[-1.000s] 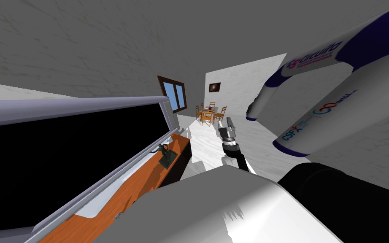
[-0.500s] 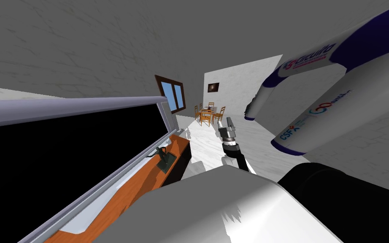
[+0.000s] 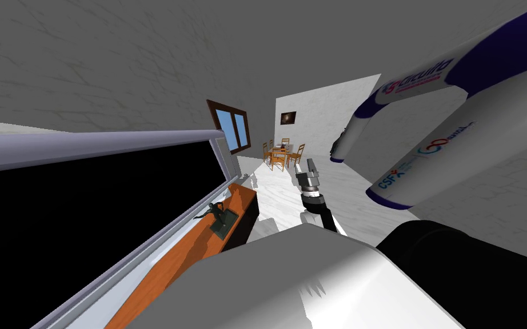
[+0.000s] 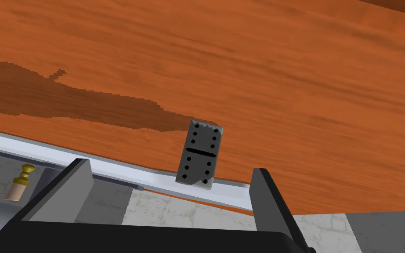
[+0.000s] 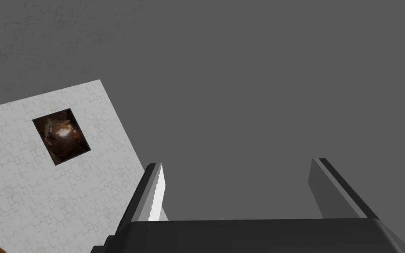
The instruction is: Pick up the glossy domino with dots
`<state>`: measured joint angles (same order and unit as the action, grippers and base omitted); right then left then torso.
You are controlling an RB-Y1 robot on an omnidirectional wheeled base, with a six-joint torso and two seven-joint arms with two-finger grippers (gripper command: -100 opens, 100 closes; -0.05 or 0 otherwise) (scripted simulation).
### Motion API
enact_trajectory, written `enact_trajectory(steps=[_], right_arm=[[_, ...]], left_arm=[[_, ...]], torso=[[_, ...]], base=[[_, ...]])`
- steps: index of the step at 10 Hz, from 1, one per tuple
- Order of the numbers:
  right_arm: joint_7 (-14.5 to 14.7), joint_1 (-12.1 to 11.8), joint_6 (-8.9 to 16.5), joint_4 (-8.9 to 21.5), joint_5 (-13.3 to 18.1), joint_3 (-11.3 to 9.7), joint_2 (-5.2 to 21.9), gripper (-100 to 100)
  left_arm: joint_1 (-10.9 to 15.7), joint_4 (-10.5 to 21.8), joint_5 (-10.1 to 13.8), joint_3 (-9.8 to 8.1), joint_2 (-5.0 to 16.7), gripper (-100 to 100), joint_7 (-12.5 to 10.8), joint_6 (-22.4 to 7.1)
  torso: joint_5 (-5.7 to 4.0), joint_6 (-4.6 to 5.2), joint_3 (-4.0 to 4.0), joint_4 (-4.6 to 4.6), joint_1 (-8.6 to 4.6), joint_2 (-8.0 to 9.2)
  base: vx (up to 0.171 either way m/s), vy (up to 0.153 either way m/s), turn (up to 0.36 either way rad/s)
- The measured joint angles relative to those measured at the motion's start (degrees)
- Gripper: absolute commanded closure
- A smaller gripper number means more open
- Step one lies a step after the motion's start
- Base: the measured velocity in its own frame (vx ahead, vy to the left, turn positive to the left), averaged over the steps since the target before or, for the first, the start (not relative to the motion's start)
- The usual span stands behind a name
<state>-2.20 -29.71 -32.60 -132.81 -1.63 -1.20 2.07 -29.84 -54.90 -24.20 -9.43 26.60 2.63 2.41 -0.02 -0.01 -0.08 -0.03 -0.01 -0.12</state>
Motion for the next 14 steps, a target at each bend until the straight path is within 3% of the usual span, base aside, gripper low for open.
enact_trajectory(steps=[4,5,6,11,12,14], right_arm=[[0.00,0.00,0.00,0.00,0.00,0.00,0.00,0],[0.00,0.00,0.00,0.00,0.00,0.00,0.00,0],[0.00,0.00,0.00,0.00,0.00,0.00,0.00,0],[0.00,0.01,0.00,0.00,0.00,0.00,0.00,0],[0.00,0.00,0.00,0.00,0.00,0.00,0.00,0],[0.00,0.00,0.00,0.00,0.00,0.00,0.00,0]], left_arm=[[0.97,4.20,-1.85,-0.35,2.10,-100,-0.51,-2.02],[1.04,4.38,-1.90,-0.42,2.08,0,-0.44,-1.95],[1.04,4.36,-1.90,-0.41,2.09,-100,-0.45,-1.95],[7.06,7.76,-2.86,-1.18,-0.28,-100,2.42,-4.02],[7.16,7.83,-2.87,-1.20,-0.30,100,2.51,-4.07],[7.11,7.85,-2.90,-1.19,-0.28,100,2.54,-4.11]], torso=[[-0.01,-0.01,0.06,0.02,-0.04,0.12],[0.00,-0.01,0.08,0.03,-0.03,0.15],[0.00,-0.01,0.09,0.03,-0.04,0.15],[0.03,-0.01,0.17,0.06,0.09,0.30],[0.01,-0.02,0.13,0.05,0.03,0.23],[0.01,-0.01,0.11,0.06,-0.03,0.17]], base=[[0.019,-0.008,0.002],[0.000,0.000,0.000],[-0.031,0.022,0.010],[-0.033,0.027,-0.017],[0.000,0.000,0.000],[0.000,0.000,0.000]])
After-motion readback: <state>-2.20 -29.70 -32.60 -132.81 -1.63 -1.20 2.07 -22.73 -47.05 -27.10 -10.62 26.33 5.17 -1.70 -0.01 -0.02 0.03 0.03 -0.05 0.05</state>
